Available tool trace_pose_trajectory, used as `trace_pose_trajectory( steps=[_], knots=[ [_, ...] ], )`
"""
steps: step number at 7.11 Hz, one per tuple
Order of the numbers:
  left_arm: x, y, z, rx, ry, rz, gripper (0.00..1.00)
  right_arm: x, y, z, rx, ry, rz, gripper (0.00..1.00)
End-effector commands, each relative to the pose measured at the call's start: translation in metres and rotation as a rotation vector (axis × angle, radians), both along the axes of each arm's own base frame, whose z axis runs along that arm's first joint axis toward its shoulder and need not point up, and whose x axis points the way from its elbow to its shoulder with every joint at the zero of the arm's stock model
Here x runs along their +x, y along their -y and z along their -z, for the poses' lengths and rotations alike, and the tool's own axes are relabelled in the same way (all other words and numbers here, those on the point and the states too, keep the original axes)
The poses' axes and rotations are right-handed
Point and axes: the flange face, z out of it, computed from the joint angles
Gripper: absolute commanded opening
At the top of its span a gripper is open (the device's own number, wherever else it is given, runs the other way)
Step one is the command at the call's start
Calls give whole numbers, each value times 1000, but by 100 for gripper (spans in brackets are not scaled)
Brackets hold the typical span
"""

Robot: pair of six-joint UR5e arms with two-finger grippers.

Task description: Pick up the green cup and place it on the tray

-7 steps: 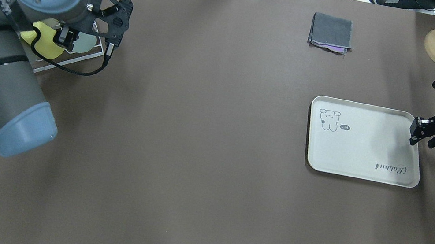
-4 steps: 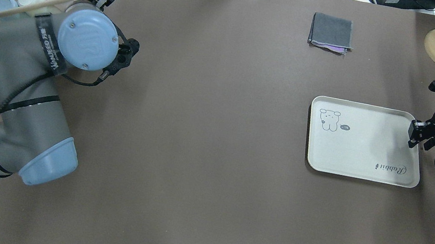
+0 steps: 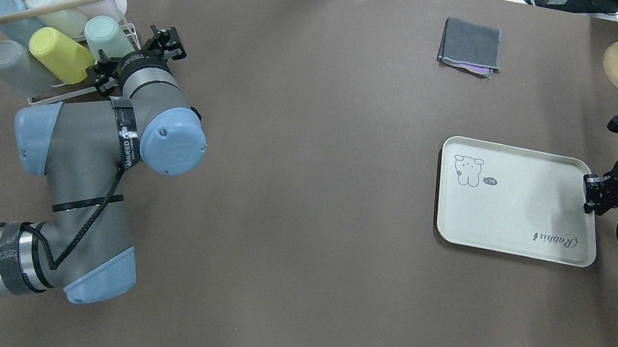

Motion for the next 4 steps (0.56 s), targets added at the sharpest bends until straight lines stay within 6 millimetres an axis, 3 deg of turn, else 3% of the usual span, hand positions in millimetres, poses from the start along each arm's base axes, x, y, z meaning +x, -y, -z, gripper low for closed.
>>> trace_pose_trajectory(
  steps=[1,2,4],
  knots=[
    [18,-6,-21,0,58,-13,99,0,-1,-6,-8,-5,1,21],
    [16,-6,-45,-10,104,-10,99,0,-1,-6,-8,-3,2,16],
    [9,-2,-68,44,186,18,98,1,0,-2,-1,2,3,0]
  ],
)
